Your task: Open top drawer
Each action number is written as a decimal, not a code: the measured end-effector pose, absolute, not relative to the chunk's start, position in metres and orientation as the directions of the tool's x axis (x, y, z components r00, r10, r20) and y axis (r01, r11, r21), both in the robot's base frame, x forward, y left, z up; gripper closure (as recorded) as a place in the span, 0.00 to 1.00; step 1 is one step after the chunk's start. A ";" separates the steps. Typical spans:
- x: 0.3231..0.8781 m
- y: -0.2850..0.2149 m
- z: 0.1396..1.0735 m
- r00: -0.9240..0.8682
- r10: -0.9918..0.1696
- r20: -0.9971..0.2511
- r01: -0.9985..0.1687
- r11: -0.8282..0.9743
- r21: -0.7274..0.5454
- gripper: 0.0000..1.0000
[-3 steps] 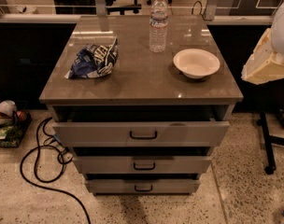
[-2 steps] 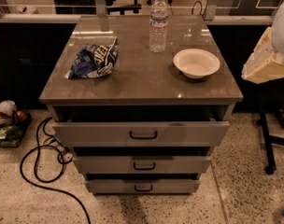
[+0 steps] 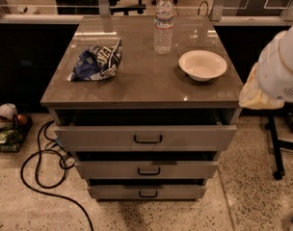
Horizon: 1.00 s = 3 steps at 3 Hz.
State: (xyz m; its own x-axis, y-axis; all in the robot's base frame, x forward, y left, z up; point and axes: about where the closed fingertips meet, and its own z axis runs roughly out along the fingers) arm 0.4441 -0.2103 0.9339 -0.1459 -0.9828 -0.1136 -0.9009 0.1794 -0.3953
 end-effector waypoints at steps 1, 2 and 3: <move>0.446 -0.217 0.874 -0.108 -0.990 -0.092 -0.896 0.137 -0.422 0.13; 0.455 -0.221 0.842 -0.083 -0.988 -0.131 -0.872 0.136 -0.471 0.00; 0.473 -0.219 0.832 -0.048 -0.981 -0.190 -0.834 0.144 -0.533 0.00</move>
Offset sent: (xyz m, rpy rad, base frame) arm 0.0327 -0.0136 -0.1235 0.0674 -0.2193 0.0757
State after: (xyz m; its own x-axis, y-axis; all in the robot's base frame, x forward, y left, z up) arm 0.4725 -0.2189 0.8319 -0.0479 -0.9805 -0.1904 -0.8336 0.1443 -0.5331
